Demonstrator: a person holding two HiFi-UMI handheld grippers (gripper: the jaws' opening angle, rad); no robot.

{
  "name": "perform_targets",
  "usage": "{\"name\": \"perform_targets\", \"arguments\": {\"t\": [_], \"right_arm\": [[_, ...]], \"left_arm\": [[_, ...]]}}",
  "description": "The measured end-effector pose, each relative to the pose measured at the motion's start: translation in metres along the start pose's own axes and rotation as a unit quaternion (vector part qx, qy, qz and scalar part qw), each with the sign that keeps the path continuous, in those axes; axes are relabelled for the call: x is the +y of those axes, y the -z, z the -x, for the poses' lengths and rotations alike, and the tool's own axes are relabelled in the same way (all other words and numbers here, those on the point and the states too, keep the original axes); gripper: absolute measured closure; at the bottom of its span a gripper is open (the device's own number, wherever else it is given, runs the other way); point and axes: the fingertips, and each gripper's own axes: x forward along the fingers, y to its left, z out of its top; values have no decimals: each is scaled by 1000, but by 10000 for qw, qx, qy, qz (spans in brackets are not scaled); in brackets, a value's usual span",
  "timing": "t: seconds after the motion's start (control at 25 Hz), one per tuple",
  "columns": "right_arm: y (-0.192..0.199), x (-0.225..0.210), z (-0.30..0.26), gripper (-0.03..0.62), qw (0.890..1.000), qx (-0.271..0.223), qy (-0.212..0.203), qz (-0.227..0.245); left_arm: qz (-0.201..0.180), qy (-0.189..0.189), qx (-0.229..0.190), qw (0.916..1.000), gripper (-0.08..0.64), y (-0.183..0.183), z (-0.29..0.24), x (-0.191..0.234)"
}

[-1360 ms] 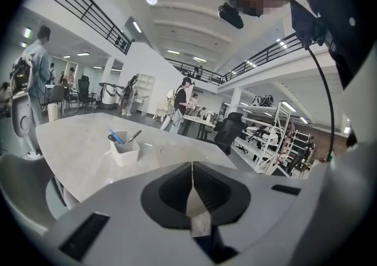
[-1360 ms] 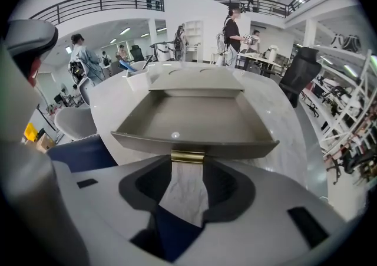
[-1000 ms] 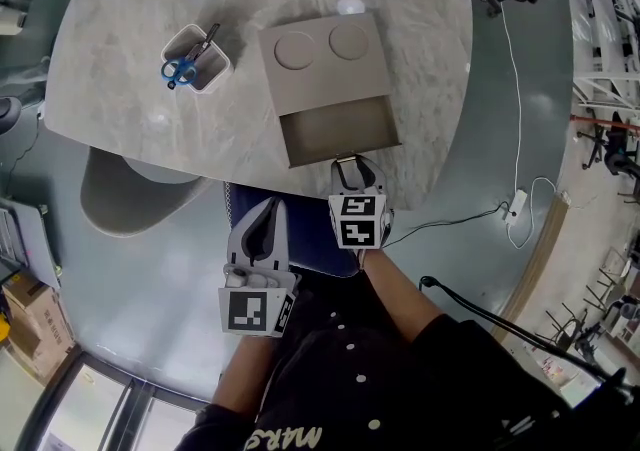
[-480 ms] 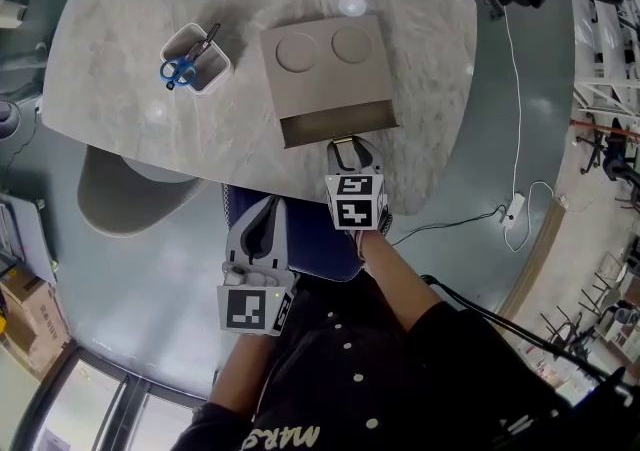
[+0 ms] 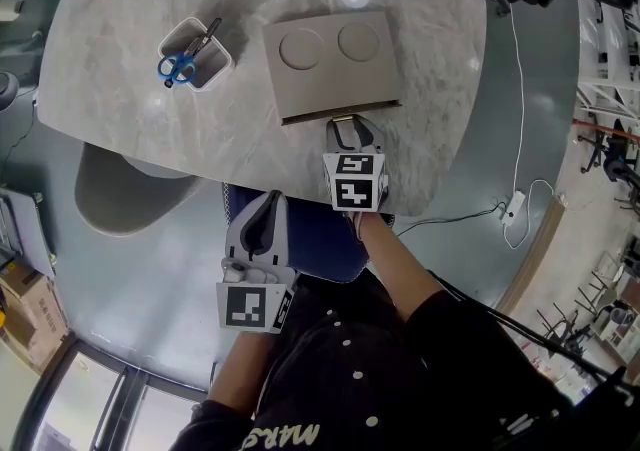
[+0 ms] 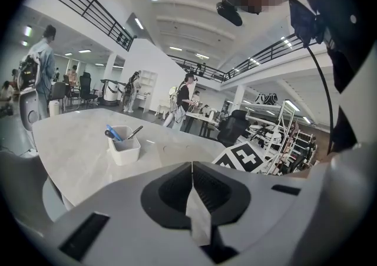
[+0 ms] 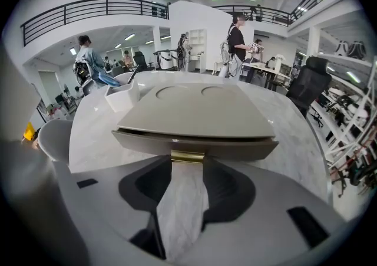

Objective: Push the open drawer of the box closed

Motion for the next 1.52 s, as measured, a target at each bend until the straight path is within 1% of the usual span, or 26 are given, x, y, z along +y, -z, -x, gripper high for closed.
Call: {"name": "perform_targets", "arguments": {"t": [0.48, 0.76, 1.0, 1.08, 1.2, 1.32, 1.36, 1.52], "right_arm": [[-10, -3, -15, 428, 10000, -16, 63, 15], [-10, -2, -14, 425, 10000, -16, 66, -2], [-3, 0, -4, 425, 10000, 7, -27, 6], [-1, -2, 5, 438, 10000, -4, 15, 18], [-10, -7, 23, 483, 9996, -260, 68, -48], [-26, -14, 51, 564, 9978, -641, 131, -87], [-32, -14, 62, 580, 9970, -753, 131, -95], [-57, -13, 108, 594, 9927, -1200, 72, -109]], "left_arm": [[25, -57, 71, 10000, 545, 4, -3, 8], [18, -69, 62, 10000, 545, 2, -5, 8], [-28, -35, -20, 10000, 545, -3, -1, 2], [-58, -18, -71, 10000, 545, -7, 2, 2], [-127, 13, -197, 9997, 545, -16, 5, 2], [-211, 55, -335, 9992, 545, -27, 11, -2], [-242, 72, -379, 9990, 545, -31, 14, -4], [-391, 144, -609, 9973, 545, -52, 27, -14]]}}
